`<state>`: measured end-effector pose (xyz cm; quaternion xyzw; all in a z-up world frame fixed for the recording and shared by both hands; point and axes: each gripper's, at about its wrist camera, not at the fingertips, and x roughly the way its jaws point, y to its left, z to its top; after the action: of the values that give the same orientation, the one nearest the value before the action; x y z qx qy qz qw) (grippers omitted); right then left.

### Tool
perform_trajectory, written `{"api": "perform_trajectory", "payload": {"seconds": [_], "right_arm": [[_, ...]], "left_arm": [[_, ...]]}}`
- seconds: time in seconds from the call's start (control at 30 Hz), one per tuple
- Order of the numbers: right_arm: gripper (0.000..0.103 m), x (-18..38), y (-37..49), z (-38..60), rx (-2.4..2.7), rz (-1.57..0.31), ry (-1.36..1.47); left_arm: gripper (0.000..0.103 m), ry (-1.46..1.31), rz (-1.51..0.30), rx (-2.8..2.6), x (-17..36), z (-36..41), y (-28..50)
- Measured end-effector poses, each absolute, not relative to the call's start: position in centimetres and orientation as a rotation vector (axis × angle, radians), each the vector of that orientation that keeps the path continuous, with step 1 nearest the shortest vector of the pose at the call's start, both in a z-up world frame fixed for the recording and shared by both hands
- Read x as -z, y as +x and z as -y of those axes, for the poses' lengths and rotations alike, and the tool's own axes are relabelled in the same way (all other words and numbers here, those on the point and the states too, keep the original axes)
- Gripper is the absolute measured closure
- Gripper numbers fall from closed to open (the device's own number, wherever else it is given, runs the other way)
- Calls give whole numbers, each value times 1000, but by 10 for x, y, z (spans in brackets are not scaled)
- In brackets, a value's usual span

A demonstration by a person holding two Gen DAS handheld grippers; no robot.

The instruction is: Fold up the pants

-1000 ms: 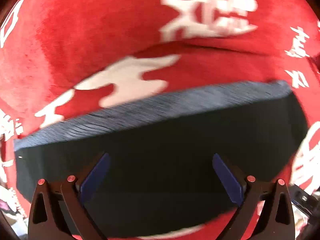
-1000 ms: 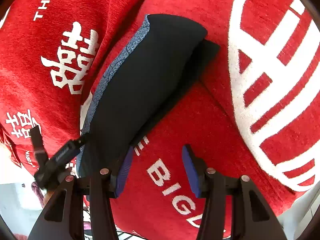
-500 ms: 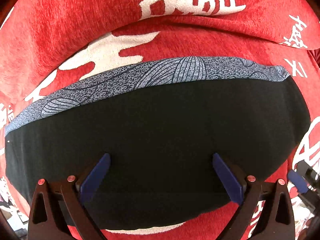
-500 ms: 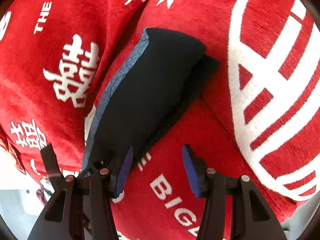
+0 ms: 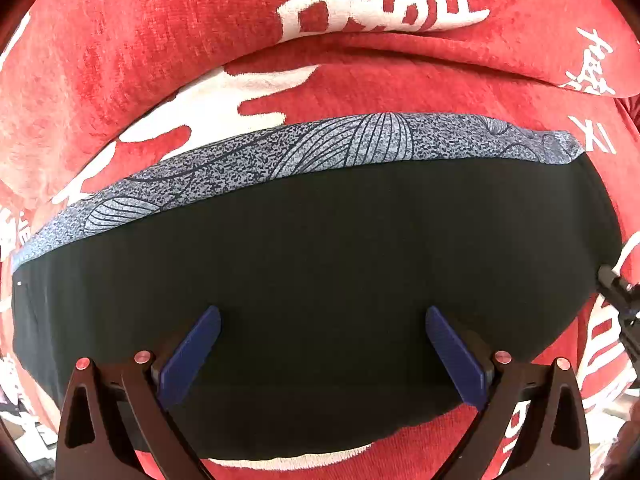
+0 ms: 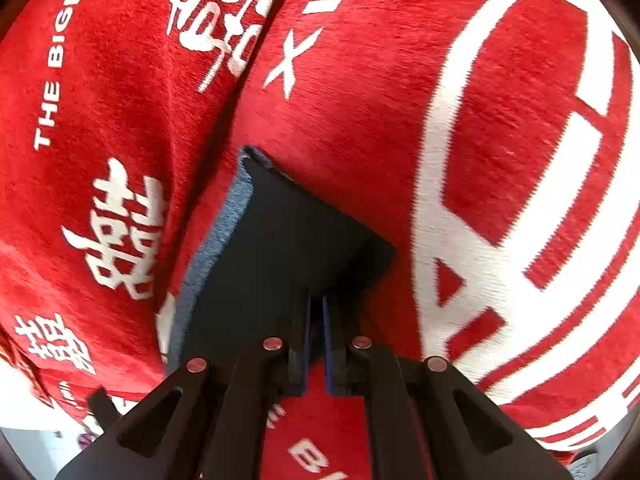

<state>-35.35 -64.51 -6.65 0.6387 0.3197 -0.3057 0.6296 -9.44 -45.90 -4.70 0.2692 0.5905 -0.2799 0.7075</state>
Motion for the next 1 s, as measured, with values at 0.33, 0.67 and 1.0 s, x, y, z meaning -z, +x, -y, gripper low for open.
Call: {"api": "perform_trajectory", "payload": {"seconds": [0.33,0.67,1.0], "right_arm": [[82,77,-375,627,592,-700,1544],[61,80,-371,621,558,-694,1551],[58,89,-357,632,544,-655,1518]], "left_arm": [[0,599,-1306,633,52,459,-91],[0,599,-1307,636,48,461,-94],[0,593,-1301,630,48,459,-96]]}}
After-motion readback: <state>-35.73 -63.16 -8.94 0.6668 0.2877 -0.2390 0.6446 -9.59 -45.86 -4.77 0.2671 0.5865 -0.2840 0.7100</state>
